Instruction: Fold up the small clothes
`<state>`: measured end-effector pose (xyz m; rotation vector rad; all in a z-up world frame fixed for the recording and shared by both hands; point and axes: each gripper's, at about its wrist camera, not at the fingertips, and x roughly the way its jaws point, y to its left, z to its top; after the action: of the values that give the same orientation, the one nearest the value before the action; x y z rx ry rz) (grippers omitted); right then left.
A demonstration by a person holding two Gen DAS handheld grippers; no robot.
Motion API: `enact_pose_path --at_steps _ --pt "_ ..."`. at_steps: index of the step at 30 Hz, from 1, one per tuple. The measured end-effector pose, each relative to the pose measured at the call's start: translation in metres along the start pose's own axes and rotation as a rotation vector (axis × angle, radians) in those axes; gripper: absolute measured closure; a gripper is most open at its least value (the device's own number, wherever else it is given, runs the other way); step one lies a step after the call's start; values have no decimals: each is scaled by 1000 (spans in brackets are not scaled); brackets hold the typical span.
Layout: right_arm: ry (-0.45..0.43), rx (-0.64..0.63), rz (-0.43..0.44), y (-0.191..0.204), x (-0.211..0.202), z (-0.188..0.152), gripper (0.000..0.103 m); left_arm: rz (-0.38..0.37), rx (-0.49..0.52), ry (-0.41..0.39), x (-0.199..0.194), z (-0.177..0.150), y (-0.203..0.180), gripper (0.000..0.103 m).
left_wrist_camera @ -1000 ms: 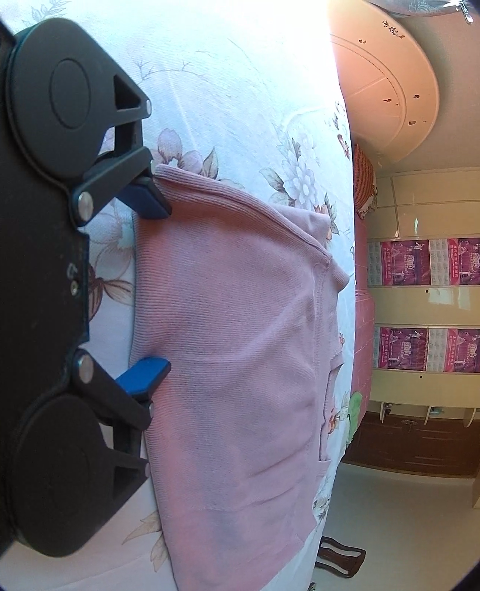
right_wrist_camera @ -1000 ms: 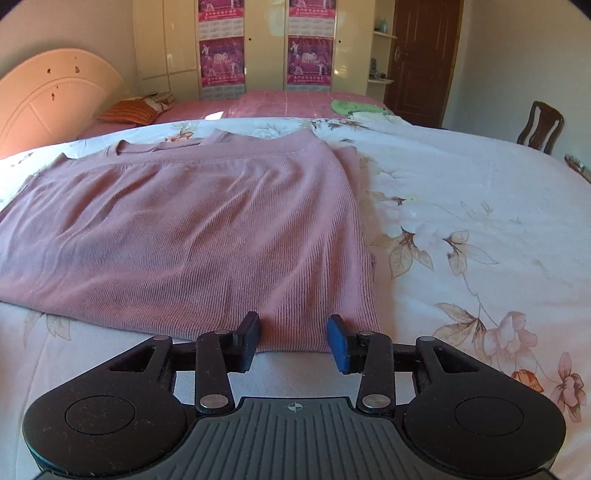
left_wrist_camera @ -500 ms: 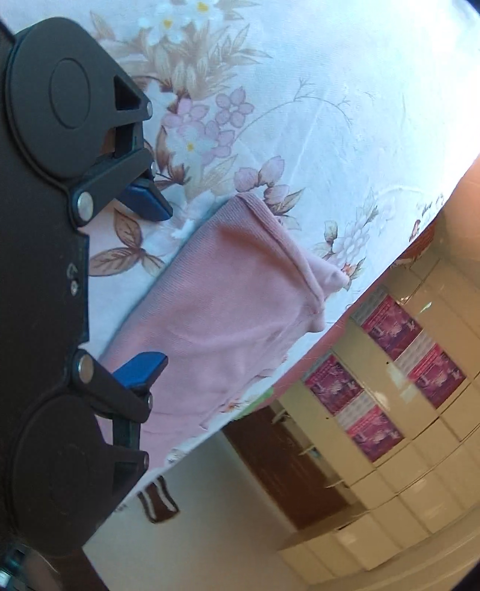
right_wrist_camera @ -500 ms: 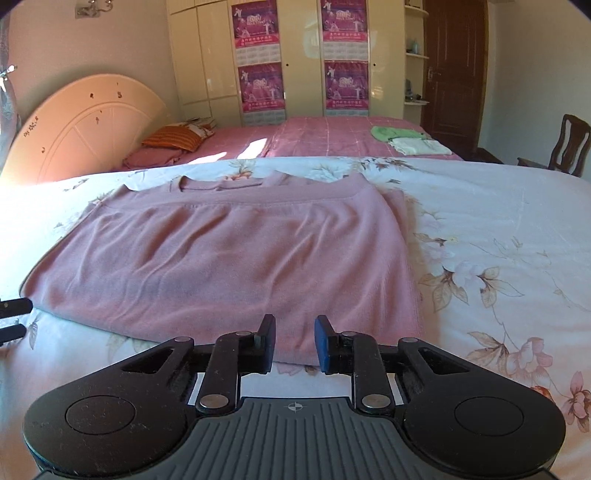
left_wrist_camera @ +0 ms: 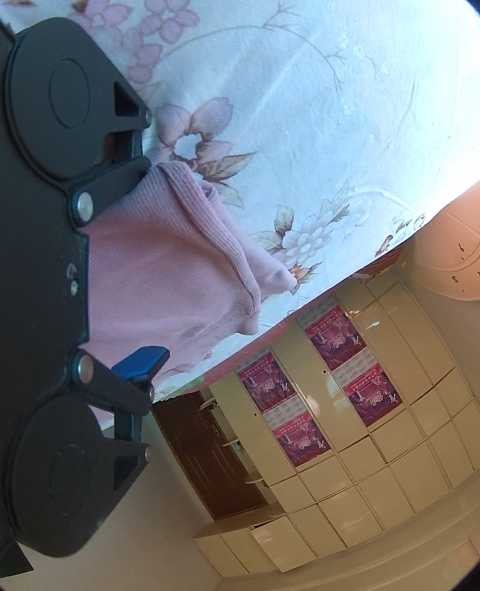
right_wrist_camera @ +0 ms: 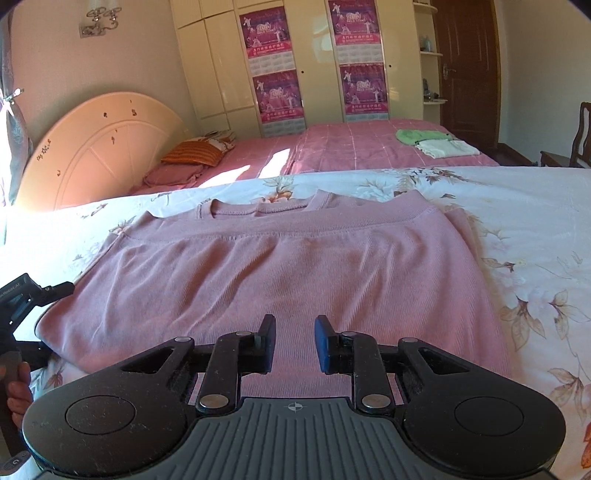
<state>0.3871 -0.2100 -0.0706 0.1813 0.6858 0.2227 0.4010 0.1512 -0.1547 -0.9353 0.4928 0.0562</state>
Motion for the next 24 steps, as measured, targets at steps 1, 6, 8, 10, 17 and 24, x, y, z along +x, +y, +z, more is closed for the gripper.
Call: enact_pose_path --at_steps 1,6,8,10,17,24 --pt "-4 -1 12 2 4 2 80 1 -9 2 3 1 3 57" --pt "-2 -51 55 20 37 12 96 9 -69 3 14 4 22 92" --pt "0 -77 61 28 48 13 99 -35 -102 -5 9 6 24 95" --pt "0 -106 79 38 55 15 100 -106 -123 -39 1 8 25 95" --pt "108 -176 83 58 100 1 100 -72 -113 12 14 10 34 88" --pt "98 -136 132 44 102 -1 100 -95 23 4 8 23 -17 94"
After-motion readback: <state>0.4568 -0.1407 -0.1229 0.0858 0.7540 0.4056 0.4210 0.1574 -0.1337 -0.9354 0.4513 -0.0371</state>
